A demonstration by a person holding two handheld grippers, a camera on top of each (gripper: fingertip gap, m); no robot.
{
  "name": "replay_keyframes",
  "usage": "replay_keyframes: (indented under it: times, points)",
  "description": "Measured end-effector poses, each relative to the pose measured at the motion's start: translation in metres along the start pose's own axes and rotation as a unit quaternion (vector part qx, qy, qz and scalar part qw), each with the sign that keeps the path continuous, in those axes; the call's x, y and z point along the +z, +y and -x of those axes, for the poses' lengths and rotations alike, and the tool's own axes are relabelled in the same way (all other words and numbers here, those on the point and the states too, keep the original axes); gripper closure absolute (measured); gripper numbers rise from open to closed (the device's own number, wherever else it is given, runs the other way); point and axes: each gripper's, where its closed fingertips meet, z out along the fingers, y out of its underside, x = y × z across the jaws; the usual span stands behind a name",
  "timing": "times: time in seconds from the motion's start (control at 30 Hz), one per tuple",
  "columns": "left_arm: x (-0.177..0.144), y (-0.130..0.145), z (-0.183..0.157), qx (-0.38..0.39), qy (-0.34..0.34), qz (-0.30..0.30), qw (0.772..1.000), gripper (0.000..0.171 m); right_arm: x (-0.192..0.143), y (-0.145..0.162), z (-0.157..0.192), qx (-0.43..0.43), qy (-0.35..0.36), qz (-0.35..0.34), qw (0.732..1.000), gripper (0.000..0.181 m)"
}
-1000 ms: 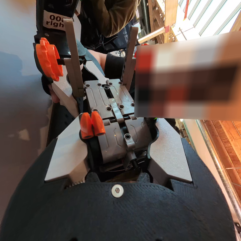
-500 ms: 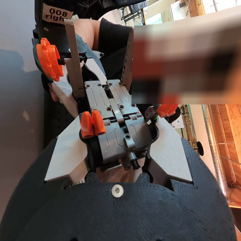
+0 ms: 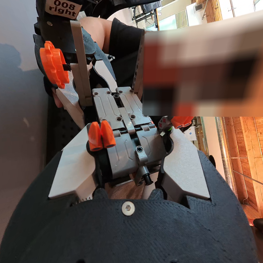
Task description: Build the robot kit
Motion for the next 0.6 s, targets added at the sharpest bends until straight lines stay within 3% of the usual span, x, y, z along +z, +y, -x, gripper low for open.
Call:
replay_keyframes:
  times: [0.3,0.6]
  points:
    - [-0.004,0.0,0.012,-0.019,0.001,-0.016,1.0,0.071,-0.002,0.01,-0.01,0.034,-0.01,0.03,0.999,0.12]
    - [0.001,0.0,0.028,-0.012,-0.053,-0.027,0.998,0.071,-0.009,0.023,-0.019,0.036,-0.022,0.092,0.995,0.113]
